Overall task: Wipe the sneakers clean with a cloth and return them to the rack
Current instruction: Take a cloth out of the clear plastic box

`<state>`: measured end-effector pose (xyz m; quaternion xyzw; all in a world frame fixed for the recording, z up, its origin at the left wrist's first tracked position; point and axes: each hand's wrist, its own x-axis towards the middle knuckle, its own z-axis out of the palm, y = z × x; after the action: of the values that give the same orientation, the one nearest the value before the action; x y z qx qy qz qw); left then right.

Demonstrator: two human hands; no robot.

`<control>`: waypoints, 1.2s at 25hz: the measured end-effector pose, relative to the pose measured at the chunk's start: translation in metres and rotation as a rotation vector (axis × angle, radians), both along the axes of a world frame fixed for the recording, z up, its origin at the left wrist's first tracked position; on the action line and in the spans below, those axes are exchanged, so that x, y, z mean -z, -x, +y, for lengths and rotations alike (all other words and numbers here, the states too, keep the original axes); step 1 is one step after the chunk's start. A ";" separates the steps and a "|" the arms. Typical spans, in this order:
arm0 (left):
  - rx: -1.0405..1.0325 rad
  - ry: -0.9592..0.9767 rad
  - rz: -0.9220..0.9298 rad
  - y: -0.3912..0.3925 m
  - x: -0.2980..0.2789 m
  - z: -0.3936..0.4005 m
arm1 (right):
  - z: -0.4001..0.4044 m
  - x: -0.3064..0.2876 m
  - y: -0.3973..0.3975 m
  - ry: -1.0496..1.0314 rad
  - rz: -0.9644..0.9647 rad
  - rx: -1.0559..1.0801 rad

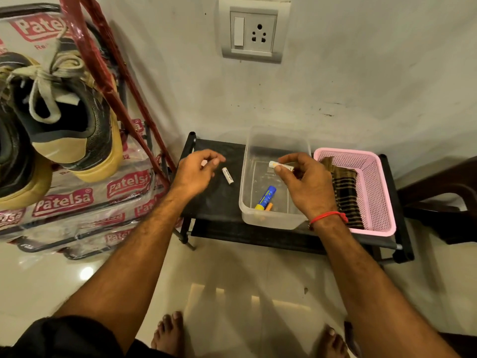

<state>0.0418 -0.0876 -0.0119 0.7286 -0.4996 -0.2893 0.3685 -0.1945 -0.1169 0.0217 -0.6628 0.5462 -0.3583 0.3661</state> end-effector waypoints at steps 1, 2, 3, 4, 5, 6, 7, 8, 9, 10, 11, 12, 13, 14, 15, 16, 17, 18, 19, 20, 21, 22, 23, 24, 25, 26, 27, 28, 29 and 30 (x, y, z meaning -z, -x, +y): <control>0.064 -0.021 -0.106 -0.003 0.018 0.000 | -0.001 0.002 0.003 0.035 0.128 -0.025; 0.167 -0.071 -0.216 -0.001 0.034 0.001 | -0.001 0.005 0.005 0.061 0.231 -0.047; 0.263 -0.143 -0.331 0.005 0.048 0.002 | 0.000 0.007 0.006 0.093 0.333 -0.060; 0.319 -0.216 -0.455 0.012 0.058 0.004 | 0.002 0.008 0.007 0.129 0.452 -0.059; 0.334 -0.272 -0.576 0.018 0.064 0.006 | 0.005 0.007 0.006 0.160 0.576 -0.047; 0.316 -0.294 -0.665 0.024 0.068 0.008 | 0.007 0.004 0.007 0.178 0.670 -0.029; 0.275 -0.282 -0.707 0.028 0.068 0.009 | 0.008 0.001 0.008 0.172 0.729 -0.016; 0.226 -0.250 -0.710 0.030 0.069 0.010 | 0.009 -0.002 0.009 0.150 0.767 -0.014; 0.186 -0.220 -0.693 0.029 0.068 0.010 | 0.009 -0.004 0.009 0.123 0.802 -0.024; 0.150 -0.199 -0.669 0.027 0.069 0.010 | 0.009 -0.005 0.010 0.099 0.841 -0.044; 0.114 -0.187 -0.638 0.024 0.069 0.011 | 0.009 -0.005 0.009 0.087 0.882 -0.065; 0.063 -0.180 -0.566 0.021 0.067 0.010 | 0.009 -0.005 0.008 0.084 0.916 -0.081; -0.012 -0.167 -0.445 0.018 0.062 0.007 | 0.008 -0.004 0.008 0.078 0.931 -0.088; -0.099 -0.142 -0.287 0.015 0.052 0.004 | 0.008 -0.005 0.007 0.075 0.924 -0.079; -0.177 -0.092 -0.132 0.013 0.038 -0.001 | 0.005 -0.003 0.008 0.082 0.883 -0.060; -0.226 -0.025 -0.003 0.013 0.018 -0.007 | 0.003 -0.004 0.009 0.106 0.803 -0.033; -0.237 0.038 0.115 0.016 -0.003 -0.012 | 0.000 -0.005 0.011 0.133 0.682 -0.008; -0.205 0.082 0.239 0.021 -0.025 -0.015 | -0.003 -0.008 0.011 0.151 0.515 -0.001; -0.133 0.095 0.351 0.030 -0.046 -0.017 | -0.005 -0.013 0.011 0.138 0.295 -0.011; -0.036 0.068 0.425 0.040 -0.063 -0.017 | -0.004 -0.018 0.008 0.075 0.070 -0.031; 0.061 0.018 0.451 0.051 -0.074 -0.016 | -0.001 -0.022 0.004 -0.011 -0.118 -0.059; 0.136 -0.034 0.450 0.061 -0.080 -0.014 | 0.001 -0.025 0.001 -0.076 -0.237 -0.085; 0.183 -0.070 0.444 0.069 -0.082 -0.011 | 0.002 -0.025 -0.001 -0.116 -0.294 -0.096; 0.205 -0.085 0.446 0.074 -0.081 -0.010 | 0.003 -0.025 -0.001 -0.140 -0.316 -0.092; 0.210 -0.092 0.451 0.077 -0.079 -0.009 | 0.002 -0.022 0.000 -0.167 -0.325 -0.085; 0.202 -0.097 0.443 0.078 -0.076 -0.010 | 0.000 -0.022 0.002 -0.194 -0.328 -0.079; 0.179 -0.102 0.418 0.077 -0.073 -0.011 | -0.003 -0.020 0.005 -0.210 -0.321 -0.066; 0.138 -0.102 0.380 0.073 -0.070 -0.011 | -0.005 -0.017 0.009 -0.201 -0.288 -0.051; 0.081 -0.097 0.328 0.068 -0.066 -0.013 | -0.009 -0.014 0.012 -0.158 -0.187 -0.038; 0.023 -0.089 0.264 0.061 -0.060 -0.014 | -0.011 -0.012 0.016 -0.096 0.003 -0.040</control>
<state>-0.0193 -0.1020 0.0485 0.6942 -0.4417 -0.4086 0.3951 -0.2105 -0.1283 0.0334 -0.6557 0.5499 -0.3236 0.4037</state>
